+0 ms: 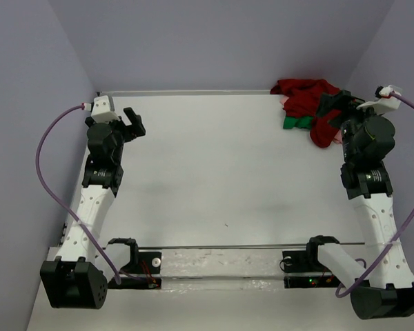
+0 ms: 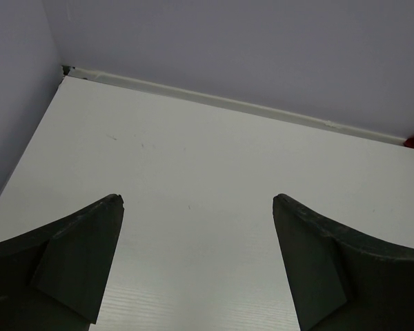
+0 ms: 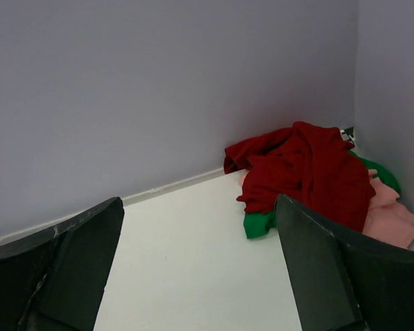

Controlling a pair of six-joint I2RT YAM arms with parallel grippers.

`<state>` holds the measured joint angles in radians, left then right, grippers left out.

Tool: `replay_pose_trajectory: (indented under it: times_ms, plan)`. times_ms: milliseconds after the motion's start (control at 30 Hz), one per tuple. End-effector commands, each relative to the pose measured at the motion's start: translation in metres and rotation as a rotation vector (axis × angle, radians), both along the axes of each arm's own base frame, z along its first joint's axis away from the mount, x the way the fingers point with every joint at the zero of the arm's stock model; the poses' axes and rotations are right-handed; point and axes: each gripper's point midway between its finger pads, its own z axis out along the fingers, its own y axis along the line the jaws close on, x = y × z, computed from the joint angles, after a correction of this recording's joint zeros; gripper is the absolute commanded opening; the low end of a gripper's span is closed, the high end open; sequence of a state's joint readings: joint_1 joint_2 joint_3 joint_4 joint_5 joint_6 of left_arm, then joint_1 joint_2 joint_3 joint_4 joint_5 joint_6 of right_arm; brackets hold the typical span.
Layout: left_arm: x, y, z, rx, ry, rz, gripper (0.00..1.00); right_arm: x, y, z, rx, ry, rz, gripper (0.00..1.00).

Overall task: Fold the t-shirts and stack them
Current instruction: Grab crumpled tshirt from the corner of the board with the right arm

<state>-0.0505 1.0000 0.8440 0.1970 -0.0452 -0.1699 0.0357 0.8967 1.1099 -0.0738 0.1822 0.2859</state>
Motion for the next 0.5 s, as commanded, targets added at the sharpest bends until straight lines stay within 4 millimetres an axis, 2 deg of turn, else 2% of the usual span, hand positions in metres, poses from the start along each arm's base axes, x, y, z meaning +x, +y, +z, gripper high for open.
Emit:
replay_pose_trajectory:
  times_ms: [0, 33, 100, 167, 200, 233, 267, 300, 467]
  plan:
    - [-0.004, 0.003, 0.021, 0.000, -0.071, 0.011, 0.99, -0.001, -0.017, 0.013, 0.025, -0.056, -0.095, 0.95]
    - [-0.004, 0.003, 0.021, -0.003, -0.072, 0.011, 0.99, -0.002, -0.026, 0.012, 0.023, -0.052, -0.149, 0.95]
    - [-0.004, 0.002, 0.023, -0.004, -0.075, 0.010, 0.99, -0.001, -0.031, 0.014, -0.014, -0.047, -0.173, 0.96]
    - [-0.005, 0.002, 0.024, 0.001, -0.080, 0.010, 0.99, -0.002, -0.021, 0.025, -0.052, -0.066, -0.114, 1.00]
    - [-0.005, 0.002, 0.025, -0.001, -0.081, 0.005, 0.99, -0.005, -0.014, 0.038, -0.115, -0.087, -0.071, 1.00]
    - [-0.006, 0.001, 0.026, -0.001, -0.083, 0.004, 0.99, -0.006, 0.005, 0.048, -0.170, -0.112, 0.035, 1.00]
    - [-0.007, 0.000, 0.027, -0.002, -0.086, -0.002, 0.99, -0.009, 0.013, 0.058, -0.206, -0.134, 0.078, 1.00]
    - [-0.007, -0.001, 0.026, 0.001, -0.086, -0.009, 0.99, -0.016, 0.018, 0.078, -0.232, -0.178, 0.100, 1.00]
    - [-0.008, 0.004, 0.027, 0.018, -0.079, 0.012, 0.99, -0.027, 0.022, 0.120, -0.342, -0.261, 0.110, 1.00]
